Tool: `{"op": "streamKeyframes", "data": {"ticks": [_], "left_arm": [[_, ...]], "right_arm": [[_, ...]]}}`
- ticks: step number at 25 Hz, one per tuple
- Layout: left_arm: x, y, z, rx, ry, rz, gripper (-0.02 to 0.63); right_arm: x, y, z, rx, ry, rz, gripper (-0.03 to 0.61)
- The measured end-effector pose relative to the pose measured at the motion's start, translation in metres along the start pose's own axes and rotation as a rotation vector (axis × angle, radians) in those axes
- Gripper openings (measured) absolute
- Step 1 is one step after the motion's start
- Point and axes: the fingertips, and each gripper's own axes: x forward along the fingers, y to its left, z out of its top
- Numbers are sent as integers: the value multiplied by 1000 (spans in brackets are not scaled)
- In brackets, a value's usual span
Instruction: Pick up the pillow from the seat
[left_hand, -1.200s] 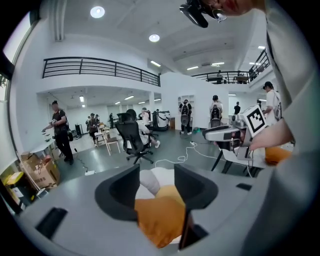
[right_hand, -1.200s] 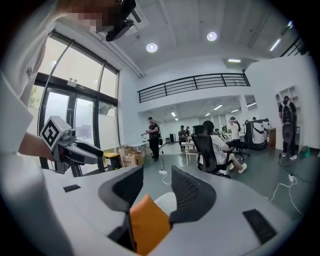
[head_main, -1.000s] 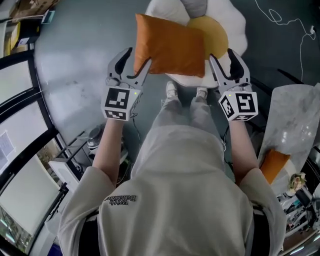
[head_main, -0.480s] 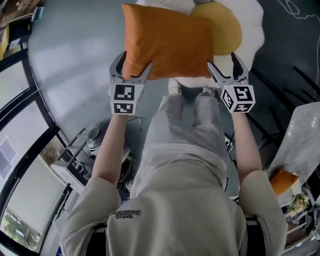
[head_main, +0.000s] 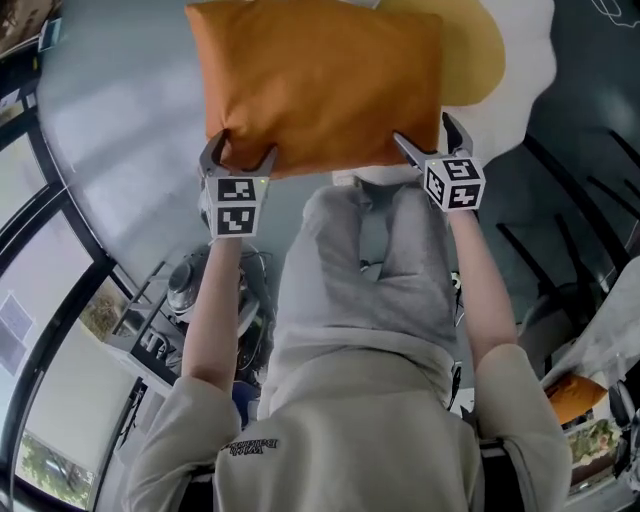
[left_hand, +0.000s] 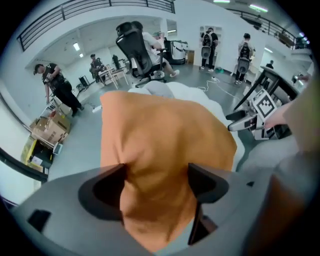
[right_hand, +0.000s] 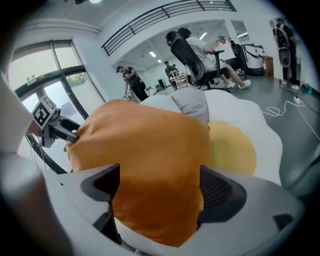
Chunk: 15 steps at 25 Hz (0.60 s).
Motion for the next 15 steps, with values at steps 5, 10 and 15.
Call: {"op": "streamKeyframes", "data": {"ticks": [5,10,15], "left_arm": [[17,-2,-22,-25,4,-8,374],[52,-6,-28,-31,0,13,333],[49,3,-26,-55,-57,36,228]], "right_arm": [[20,-8,-34,119,117,46,535],[58,-12,-54,134,155,93,522],[63,18,-36,78,132,154,250]]}}
